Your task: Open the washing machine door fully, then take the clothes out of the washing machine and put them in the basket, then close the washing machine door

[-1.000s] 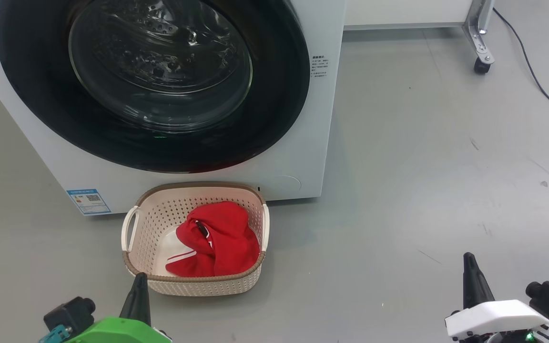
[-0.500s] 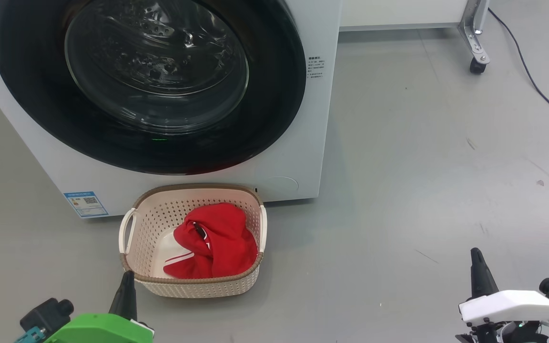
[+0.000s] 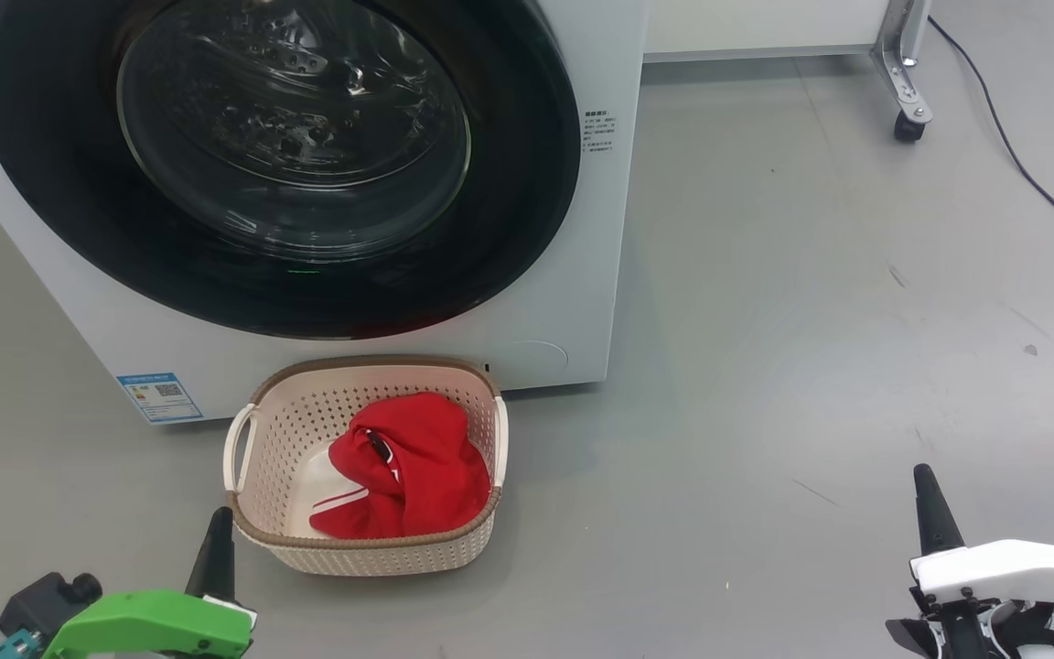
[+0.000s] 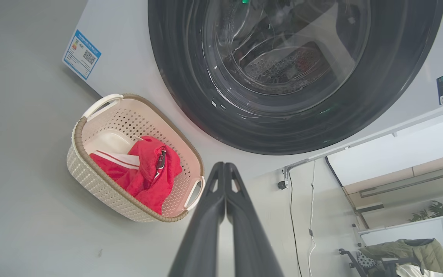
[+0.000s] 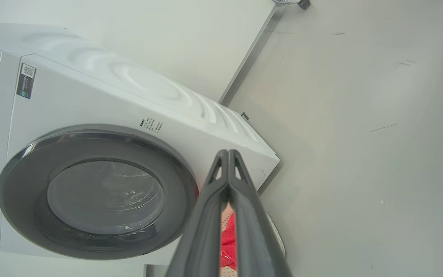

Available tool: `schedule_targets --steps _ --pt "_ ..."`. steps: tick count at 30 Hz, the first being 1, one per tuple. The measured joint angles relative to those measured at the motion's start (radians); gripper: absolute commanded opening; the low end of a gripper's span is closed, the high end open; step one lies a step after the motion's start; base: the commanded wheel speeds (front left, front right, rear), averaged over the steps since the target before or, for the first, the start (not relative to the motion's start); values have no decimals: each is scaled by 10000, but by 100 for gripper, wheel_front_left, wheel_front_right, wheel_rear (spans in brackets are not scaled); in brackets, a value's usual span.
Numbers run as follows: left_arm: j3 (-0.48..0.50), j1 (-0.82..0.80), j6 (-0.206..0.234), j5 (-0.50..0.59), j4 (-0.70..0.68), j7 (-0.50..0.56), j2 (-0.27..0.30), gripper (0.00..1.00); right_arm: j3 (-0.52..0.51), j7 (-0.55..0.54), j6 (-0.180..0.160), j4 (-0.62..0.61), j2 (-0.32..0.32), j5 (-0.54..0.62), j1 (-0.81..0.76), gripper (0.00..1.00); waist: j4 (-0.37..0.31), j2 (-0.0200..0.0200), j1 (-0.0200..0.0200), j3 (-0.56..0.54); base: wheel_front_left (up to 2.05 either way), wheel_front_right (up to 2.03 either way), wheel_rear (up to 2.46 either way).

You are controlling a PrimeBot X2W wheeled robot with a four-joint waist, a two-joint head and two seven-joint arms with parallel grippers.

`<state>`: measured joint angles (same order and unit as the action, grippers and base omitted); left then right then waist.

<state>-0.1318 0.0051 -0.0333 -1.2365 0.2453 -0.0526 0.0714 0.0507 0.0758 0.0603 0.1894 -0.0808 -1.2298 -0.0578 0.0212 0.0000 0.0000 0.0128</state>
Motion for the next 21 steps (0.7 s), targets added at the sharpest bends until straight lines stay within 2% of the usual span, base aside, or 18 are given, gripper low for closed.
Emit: schedule_targets --steps 21 --pt "763 -271 -493 -2587 61 587 67 0 -410 -545 303 347 -171 -2828 579 0 -131 0 0 -56 0 0 0"
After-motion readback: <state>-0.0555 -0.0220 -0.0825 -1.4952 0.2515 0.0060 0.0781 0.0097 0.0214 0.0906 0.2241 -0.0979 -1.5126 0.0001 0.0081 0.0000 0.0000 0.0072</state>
